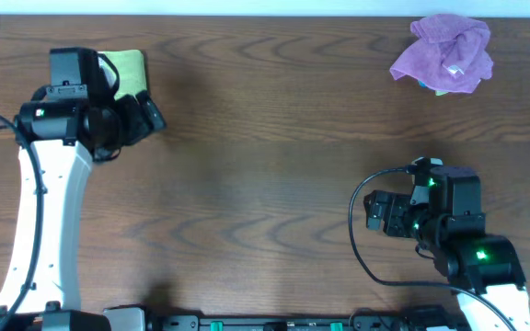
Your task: Fold the cloth
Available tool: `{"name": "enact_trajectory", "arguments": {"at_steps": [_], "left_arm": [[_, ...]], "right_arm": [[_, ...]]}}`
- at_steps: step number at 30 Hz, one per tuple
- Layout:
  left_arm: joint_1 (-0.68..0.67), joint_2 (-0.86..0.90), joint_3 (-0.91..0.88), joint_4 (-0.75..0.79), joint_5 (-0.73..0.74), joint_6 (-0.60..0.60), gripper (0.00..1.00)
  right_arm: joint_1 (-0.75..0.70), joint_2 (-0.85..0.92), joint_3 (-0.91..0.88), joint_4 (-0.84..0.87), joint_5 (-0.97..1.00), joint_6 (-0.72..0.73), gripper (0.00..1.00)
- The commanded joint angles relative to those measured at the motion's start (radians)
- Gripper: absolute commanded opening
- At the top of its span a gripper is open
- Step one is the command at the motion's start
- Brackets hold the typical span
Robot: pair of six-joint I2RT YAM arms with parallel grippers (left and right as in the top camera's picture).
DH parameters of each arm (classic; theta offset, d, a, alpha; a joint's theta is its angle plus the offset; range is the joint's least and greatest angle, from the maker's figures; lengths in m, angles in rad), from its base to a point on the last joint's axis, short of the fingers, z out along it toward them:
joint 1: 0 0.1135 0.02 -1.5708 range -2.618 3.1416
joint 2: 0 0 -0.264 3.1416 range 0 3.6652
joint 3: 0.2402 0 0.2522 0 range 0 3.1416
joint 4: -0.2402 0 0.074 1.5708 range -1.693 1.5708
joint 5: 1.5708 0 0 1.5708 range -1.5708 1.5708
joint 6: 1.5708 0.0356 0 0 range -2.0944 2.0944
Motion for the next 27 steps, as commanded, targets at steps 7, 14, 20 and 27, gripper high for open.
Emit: {"name": "enact_trajectory", "arguments": {"at_steps": [7, 14, 20, 27], "left_arm": [[-0.137, -0.043, -0.013, 0.012, -0.116, 0.048, 0.96], [-0.193, -0.308, -0.324, 0.310, -0.222, 0.095, 0.95], [-0.190, -0.582, -0.670, 0.533, -0.223, 0.222, 0.95], [-0.115, -0.917, -0.919, 0.500, -0.223, 0.349, 0.95]], "right_arm": [[-0.009, -0.002, -0.006, 0.000, 0.006, 0.013, 0.99], [-0.009, -0.002, -0.006, 0.000, 0.006, 0.013, 0.99], [-0.009, -0.002, -0.006, 0.000, 0.006, 0.013, 0.99], [-0.009, -0.002, -0.006, 0.000, 0.006, 0.013, 0.99]]}}
